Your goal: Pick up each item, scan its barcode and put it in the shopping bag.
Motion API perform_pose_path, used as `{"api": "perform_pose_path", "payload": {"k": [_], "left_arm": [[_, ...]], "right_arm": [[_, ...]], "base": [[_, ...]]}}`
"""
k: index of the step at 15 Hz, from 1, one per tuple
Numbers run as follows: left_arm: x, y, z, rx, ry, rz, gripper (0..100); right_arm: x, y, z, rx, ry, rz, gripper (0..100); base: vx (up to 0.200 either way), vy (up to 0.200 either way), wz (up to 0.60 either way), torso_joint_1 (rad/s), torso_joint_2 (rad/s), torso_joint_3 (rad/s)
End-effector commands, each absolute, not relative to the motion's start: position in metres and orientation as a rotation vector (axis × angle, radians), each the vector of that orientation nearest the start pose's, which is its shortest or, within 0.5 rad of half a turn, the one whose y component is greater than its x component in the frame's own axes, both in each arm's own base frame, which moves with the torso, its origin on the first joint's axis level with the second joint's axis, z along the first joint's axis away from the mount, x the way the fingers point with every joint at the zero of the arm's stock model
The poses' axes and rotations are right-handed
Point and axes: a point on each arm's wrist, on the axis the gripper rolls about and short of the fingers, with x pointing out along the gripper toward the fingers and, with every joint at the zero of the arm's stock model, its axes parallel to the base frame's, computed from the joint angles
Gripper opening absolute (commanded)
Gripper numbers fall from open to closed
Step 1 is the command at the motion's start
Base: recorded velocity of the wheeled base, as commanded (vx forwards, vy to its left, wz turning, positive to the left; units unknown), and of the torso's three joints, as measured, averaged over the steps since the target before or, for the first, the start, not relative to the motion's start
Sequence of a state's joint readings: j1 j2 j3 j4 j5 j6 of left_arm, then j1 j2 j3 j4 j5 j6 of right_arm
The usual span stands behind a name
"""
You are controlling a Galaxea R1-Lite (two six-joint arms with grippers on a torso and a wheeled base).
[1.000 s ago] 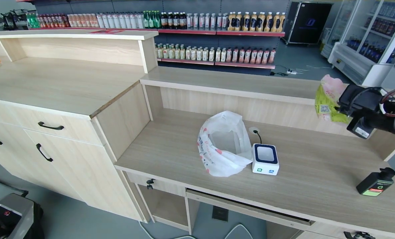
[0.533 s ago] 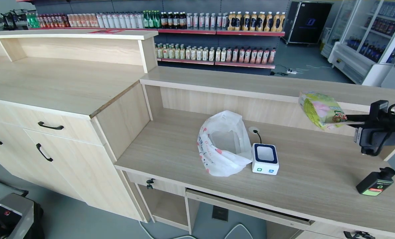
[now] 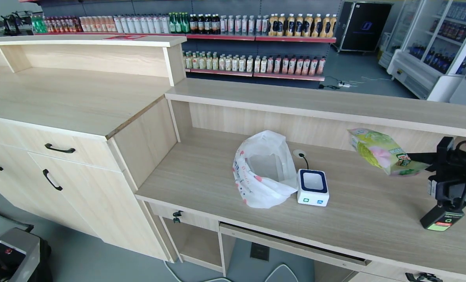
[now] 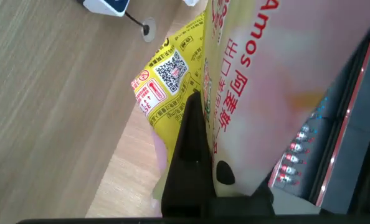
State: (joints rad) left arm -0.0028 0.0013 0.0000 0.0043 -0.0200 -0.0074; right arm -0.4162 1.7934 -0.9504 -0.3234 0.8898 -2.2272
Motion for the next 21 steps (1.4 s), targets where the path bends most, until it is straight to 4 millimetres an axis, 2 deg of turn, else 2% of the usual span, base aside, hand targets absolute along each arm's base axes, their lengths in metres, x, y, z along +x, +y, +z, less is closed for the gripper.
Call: {"api": "perform_pose_path", "payload": {"k": [1, 5, 13, 18, 21], "left_arm": [[-0.023, 0.000, 0.075, -0.008, 0.006, -0.023, 100], [-0.023, 0.000, 0.075, -0.008, 0.006, -0.023, 100], [-0.023, 0.000, 0.075, -0.008, 0.006, -0.023, 100], [-0.023, 0.000, 0.075, -0.008, 0.006, -0.023, 100], [-0.023, 0.000, 0.075, -0.008, 0.006, -0.023, 100]], "right_arm": [[0.308, -0.117, 0.164, -1.845, -0.277, 0.716, 0], [0.312, -0.117, 0.163, -1.888, -0.285, 0.863, 0], [0.322, -0.135, 0.142, -1.996, -0.302, 0.887, 0], [0.327, -0.134, 0.136, -1.997, -0.312, 0.903, 0], [0.333, -0.126, 0.128, -1.981, -0.334, 0.938, 0]], "base": [[0.000, 0.000, 0.00, 0.000, 0.00, 0.000], [0.000, 0.000, 0.00, 0.000, 0.00, 0.000], [0.000, 0.000, 0.00, 0.000, 0.00, 0.000], [0.000, 0.000, 0.00, 0.000, 0.00, 0.000], [0.000, 0.000, 0.00, 0.000, 0.00, 0.000]]}}
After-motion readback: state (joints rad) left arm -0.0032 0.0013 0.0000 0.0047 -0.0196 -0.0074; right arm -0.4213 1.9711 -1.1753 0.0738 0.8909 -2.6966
